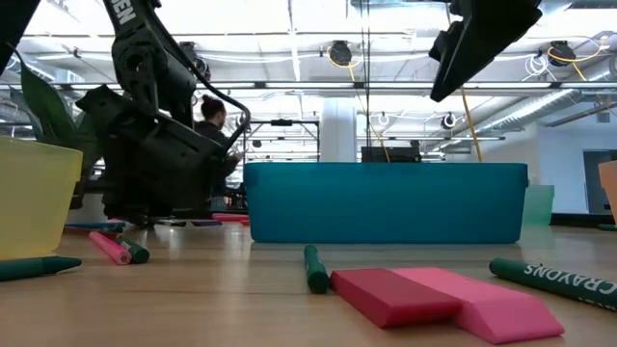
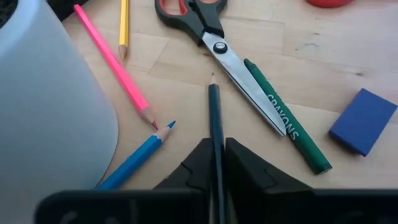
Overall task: Sort crayons/erasers/pens/pencils in bins
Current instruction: Put the dark blue pencil into the green bin
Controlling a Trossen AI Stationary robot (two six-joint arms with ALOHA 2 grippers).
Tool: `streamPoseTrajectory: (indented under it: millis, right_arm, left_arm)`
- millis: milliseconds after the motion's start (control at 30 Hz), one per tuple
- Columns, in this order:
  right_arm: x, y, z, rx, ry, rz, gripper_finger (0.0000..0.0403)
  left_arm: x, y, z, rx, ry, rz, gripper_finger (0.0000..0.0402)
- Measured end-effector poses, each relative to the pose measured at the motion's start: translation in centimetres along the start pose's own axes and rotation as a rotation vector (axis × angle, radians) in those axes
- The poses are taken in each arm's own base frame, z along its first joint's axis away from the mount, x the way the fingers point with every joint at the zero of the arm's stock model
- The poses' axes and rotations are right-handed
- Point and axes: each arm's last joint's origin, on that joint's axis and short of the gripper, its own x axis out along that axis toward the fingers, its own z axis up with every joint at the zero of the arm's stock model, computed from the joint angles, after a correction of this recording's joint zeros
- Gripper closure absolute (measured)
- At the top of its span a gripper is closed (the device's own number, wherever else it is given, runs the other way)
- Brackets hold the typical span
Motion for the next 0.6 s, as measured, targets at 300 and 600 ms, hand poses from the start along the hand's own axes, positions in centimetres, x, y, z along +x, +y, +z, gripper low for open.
streamPoseTrajectory:
  millis: [300, 600]
  right_arm:
    - [-3.1, -0.1, 0.2, 0.015, -0.092, 0.112, 0.0252]
    - [-5.8, -0.6, 0.6, 0.029, -0.225, 0.164, 0.0252]
  left_arm:
    - [-0.1, 0.1, 0.2, 0.002, 0.001, -0.006, 0.038]
    - [-1.2, -0.1, 1.5, -0.043, 0.065, -0.02, 0.038]
